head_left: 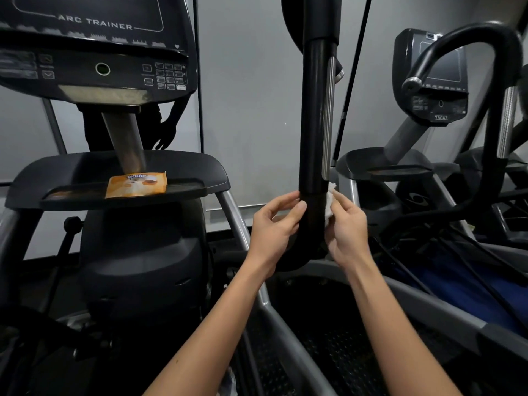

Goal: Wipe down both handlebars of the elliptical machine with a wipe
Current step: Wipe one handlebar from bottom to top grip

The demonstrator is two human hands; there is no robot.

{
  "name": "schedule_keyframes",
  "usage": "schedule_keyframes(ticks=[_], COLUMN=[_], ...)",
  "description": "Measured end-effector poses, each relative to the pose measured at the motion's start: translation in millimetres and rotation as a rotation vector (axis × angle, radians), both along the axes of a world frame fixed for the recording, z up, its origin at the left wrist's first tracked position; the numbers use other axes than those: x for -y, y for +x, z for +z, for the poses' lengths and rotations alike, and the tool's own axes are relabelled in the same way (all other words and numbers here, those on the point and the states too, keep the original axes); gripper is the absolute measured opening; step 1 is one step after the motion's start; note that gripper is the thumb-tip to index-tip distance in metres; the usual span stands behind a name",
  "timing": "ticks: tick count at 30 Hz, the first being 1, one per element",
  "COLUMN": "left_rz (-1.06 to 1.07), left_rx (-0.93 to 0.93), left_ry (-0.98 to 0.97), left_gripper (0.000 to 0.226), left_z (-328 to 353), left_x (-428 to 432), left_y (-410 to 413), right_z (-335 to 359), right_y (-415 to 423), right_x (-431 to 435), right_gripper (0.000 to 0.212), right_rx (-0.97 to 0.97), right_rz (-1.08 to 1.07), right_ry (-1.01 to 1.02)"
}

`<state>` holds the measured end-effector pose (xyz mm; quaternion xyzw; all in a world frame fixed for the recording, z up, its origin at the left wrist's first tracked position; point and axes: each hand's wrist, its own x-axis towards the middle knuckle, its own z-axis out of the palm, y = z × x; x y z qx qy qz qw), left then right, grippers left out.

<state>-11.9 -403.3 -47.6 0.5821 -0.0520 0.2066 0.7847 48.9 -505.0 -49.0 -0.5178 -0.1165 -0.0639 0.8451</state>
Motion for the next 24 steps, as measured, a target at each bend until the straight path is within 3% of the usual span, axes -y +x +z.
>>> schedule_keyframes(ticks=[4,8,10,12,15,19,24], left_rz=[0.024,0.023,0.004,-0.017,-0.036,-0.026,-0.027], left_rx=[0.017,0.002,-0.006,-0.011,-0.016,-0.025,-0.036], left_ry=[-0.002,-0.023,-0.021,-0.026,-0.045,-0.036,-0.041], left_gripper=[0.016,0.014,0.015,0.016,0.017,0.017,0.017], left_z=[0,-3,-5,-6,-6,-7,-8], left_x=[1,1,-1,-3,-4,-4,-4], left_y=[0,2,4,5,5,6,5], right_z=[10,13,9,3,-7,-27,-40], right_y=[4,0,-5,-14,-28,-34,-34], right_x=[9,15,12,5,-1,1,2], right_gripper=[0.029,0.027,0.026,0.024,0.022,0.018,0.016], right_rx=[-0.031,0.026,0.05,0.115,0.391,0.788,0.922], right_rz=[0.383,0.392,0.255,-0.028,-0.407,-0.621,-0.75], right_ry=[0.024,0.01,0.013,-0.047,-0.215,-0.423,-0.55])
